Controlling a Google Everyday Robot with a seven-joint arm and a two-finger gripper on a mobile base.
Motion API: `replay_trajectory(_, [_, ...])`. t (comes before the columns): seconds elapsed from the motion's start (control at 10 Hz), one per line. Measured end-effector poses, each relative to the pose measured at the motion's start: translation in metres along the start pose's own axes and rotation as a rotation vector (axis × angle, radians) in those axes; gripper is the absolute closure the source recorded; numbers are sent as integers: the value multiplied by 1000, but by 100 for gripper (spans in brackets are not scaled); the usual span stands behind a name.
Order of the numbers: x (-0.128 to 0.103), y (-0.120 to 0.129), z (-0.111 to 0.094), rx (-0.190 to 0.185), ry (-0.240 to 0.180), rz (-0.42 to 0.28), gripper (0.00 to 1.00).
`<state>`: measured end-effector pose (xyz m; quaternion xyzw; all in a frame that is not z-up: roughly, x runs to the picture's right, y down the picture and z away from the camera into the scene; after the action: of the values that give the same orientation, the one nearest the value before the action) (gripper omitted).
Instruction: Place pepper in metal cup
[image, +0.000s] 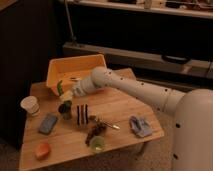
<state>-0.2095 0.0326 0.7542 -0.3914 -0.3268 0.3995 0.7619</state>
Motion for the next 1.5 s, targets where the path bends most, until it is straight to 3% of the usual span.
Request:
replay_trajectory(0.3, [10, -4, 11, -7, -1, -30, 82])
replay_trajectory(0.8, [16, -5, 27, 12, 1, -84, 82])
replay_trajectory(1.5, [21, -19, 46, 12, -7, -107, 82])
